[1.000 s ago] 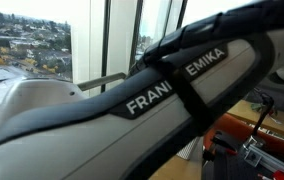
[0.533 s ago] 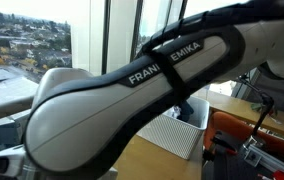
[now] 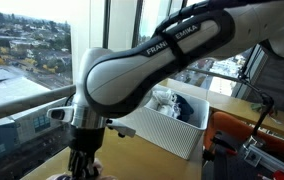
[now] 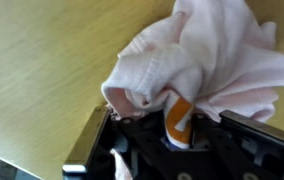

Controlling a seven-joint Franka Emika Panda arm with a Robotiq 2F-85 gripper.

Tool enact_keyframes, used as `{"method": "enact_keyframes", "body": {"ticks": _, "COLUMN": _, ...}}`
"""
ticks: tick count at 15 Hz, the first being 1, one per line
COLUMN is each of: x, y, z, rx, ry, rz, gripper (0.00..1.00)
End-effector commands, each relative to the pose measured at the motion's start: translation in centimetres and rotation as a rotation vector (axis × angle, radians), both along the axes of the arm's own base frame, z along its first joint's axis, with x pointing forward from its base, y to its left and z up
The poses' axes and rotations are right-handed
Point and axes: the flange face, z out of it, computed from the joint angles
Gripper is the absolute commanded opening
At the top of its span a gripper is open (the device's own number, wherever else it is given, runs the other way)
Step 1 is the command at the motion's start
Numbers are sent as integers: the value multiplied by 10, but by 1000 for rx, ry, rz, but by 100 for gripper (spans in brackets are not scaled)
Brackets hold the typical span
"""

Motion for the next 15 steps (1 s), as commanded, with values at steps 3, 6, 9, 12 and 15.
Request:
{"method": "enact_keyframes", "body": {"ticks": 3, "x": -14, "y": -60, "z": 66, "rx": -150, "ry": -86, "rz": -79, "gripper": 3}}
{"method": "enact_keyframes", "body": {"ticks": 6, "x": -21, "y": -90, "z": 109, "rx": -196, "ry": -136, "rz": -122, "gripper": 3}}
{"method": "enact_keyframes", "body": {"ticks": 9, "x": -33, "y": -114, "z": 155, "rx": -219, "ry": -179, "rz": -168, "gripper": 3}}
{"method": "enact_keyframes", "body": {"ticks": 12, "x": -43, "y": -135, "z": 204, "rx": -234, "ry": -228, "rz": -213, "gripper": 3}}
{"method": "enact_keyframes", "body": {"ticks": 15, "x": -52, "y": -162, "z": 256, "rx": -247, "ry": -284, "rz": -271, "gripper": 3}}
